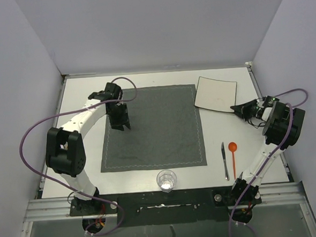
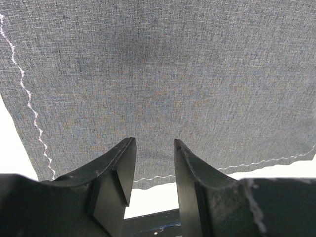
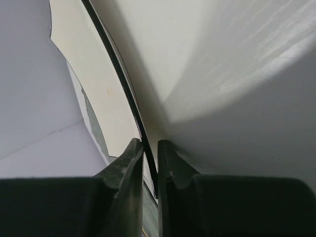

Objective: Set the dinner table for one person
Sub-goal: Pick up the plate at the center of the board.

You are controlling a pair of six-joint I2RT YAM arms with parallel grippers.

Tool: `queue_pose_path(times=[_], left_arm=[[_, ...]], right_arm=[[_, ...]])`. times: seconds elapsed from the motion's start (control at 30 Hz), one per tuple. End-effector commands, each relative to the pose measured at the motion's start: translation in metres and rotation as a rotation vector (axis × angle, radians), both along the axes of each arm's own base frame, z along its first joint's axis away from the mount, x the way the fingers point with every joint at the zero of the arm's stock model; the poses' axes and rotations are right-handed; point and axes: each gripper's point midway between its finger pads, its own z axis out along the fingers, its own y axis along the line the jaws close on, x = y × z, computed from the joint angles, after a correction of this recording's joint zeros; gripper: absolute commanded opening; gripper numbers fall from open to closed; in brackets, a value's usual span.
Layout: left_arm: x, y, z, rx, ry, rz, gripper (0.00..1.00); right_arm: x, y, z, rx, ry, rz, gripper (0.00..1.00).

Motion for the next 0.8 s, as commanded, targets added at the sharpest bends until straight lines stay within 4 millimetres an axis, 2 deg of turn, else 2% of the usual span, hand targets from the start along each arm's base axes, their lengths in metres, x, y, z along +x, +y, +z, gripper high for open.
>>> queue_pose_path(times=[0.0,0.17,0.27,0.47,0.63,0.77], left_arm=[[0.009,-0.005,0.026,-0.043,-0.073,-0.017,0.35],[0.012,-0.006,0.028,-0.046,-0.081,-0.020,0.35],[0.011,-0.006,0.026,-0.046,-0.073,-0.021,0.34],[0.014,-0.014,0.025,-0.079,-0.067,-0.028,0.33],[0.024,-0.027,0.037,-0.095,-0.097,-0.055,0.32],[0.030,-0.039,0.045,-0.104,-0.116,-0.079,0.32]], right_arm=[[-0.043,0.010,-0.066,0.012,0.259,-0.046,0.00],[-0.043,0.013,-0.063,0.032,0.245,-0.043,0.00],[-0.039,0.014,-0.054,0.037,0.204,-0.040,0.00],[-0.027,0.015,-0.014,0.036,0.095,-0.035,0.00],[-0.021,0.013,0.019,0.011,0.028,-0.025,0.00],[-0.019,0.012,0.039,0.012,-0.009,-0.027,0.00]])
